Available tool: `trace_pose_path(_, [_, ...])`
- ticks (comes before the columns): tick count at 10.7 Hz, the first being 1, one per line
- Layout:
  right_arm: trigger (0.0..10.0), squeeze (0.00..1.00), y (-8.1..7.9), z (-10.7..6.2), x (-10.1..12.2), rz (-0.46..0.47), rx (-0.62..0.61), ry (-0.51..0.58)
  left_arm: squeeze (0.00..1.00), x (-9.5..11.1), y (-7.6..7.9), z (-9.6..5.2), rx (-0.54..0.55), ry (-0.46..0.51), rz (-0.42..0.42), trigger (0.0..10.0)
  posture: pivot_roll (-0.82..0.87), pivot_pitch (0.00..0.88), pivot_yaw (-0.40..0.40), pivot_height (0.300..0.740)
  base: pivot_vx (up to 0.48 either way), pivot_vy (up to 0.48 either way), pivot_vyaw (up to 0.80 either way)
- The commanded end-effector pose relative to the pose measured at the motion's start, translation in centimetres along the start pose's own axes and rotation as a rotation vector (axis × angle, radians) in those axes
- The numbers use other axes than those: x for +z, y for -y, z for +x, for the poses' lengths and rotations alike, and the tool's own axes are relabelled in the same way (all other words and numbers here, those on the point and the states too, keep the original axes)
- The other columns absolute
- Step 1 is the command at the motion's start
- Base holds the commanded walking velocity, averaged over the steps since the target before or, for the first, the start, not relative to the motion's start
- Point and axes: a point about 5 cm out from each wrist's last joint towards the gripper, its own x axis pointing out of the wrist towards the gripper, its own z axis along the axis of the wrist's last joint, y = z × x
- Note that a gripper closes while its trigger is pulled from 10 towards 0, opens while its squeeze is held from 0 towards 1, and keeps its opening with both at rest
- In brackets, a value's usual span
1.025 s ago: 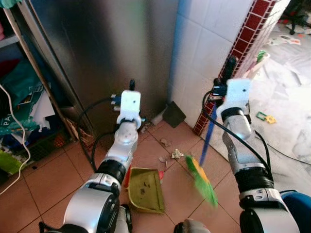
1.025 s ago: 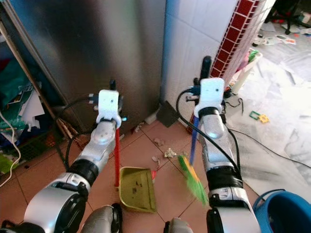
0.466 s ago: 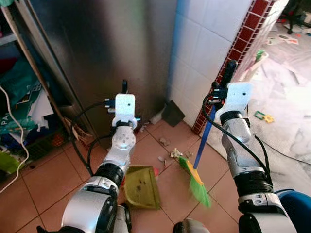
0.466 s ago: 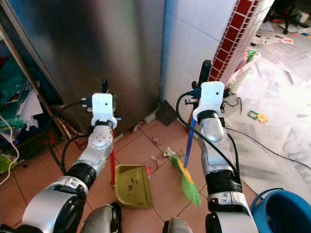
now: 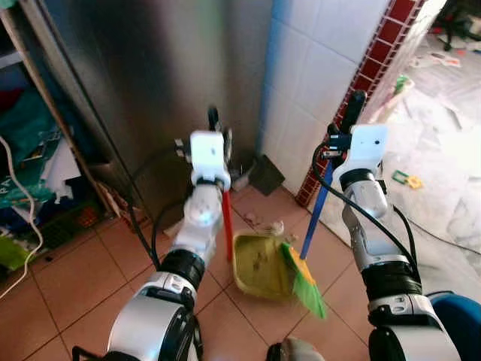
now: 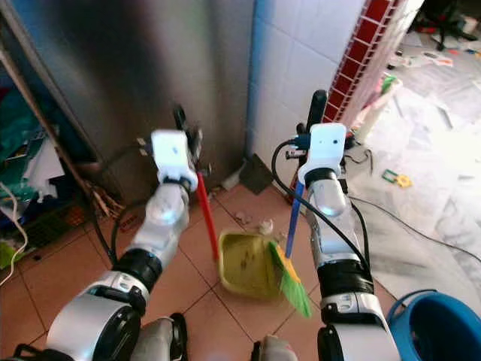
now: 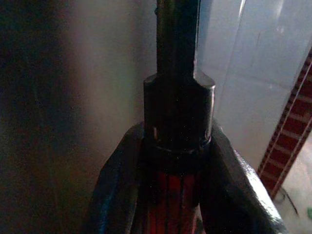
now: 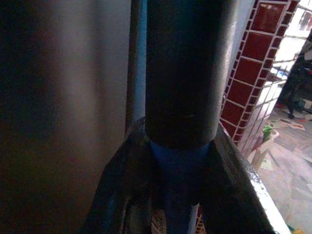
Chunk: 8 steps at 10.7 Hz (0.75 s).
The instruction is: Sweep floor
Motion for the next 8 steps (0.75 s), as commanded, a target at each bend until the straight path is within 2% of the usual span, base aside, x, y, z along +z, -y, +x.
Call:
trace_pose_path(1, [10.0,0.0,0.1,0.5,0.9,-0.021,0.002,0.04,0.0,2.7,-0.1,1.0,0.0,0.112,-0.002,10.0,-0.11,0.077,-0.046,0.74,0.0,0.0,0.0])
trace_pose_path(2, [10.0,0.0,-0.1,0.7,0.9,-0.02,0.003,0.041,0.0,3.8,-0.9,0.9,0.011,0.16,-0.001,10.0,-0.1,0.071,-0.046,0.74,0.0,0.0,0.0])
trace_pose_path(3, [10.0,0.0,-0.1,0.8,0.9,-0.02,0.004,0.043,0.0,4.1,-1.1,0.8,0.014,0.168,0.003,10.0,-0.09,0.069,-0.046,0.74,0.0,0.0,0.0])
trace_pose_path(4, [10.0,0.0,-0.2,0.9,1.1,-0.031,0.006,0.057,0.0,5.1,-1.9,0.3,0.032,0.206,0.048,10.0,-0.09,0.069,-0.046,0.74,0.0,0.0,0.0])
trace_pose_path(5, [10.0,0.0,-0.2,0.9,1.2,-0.035,0.005,0.059,0.0,5.1,-2.2,0.0,0.041,0.206,0.058,10.0,-0.09,0.072,-0.047,0.74,0.0,0.0,0.0])
trace_pose_path(7, [10.0,0.0,-0.3,0.9,1.1,-0.027,0.018,0.06,0.0,1.7,-3.4,-1.8,0.068,0.078,0.112,10.0,-0.09,0.078,-0.051,0.74,0.0,0.0,0.0])
trace_pose_path(8, [10.0,0.0,-0.3,0.9,1.1,-0.031,0.019,0.061,0.0,0.8,-3.4,-2.1,0.072,0.041,0.125,10.0,-0.1,0.08,-0.05,0.74,0.0,0.0,0.0])
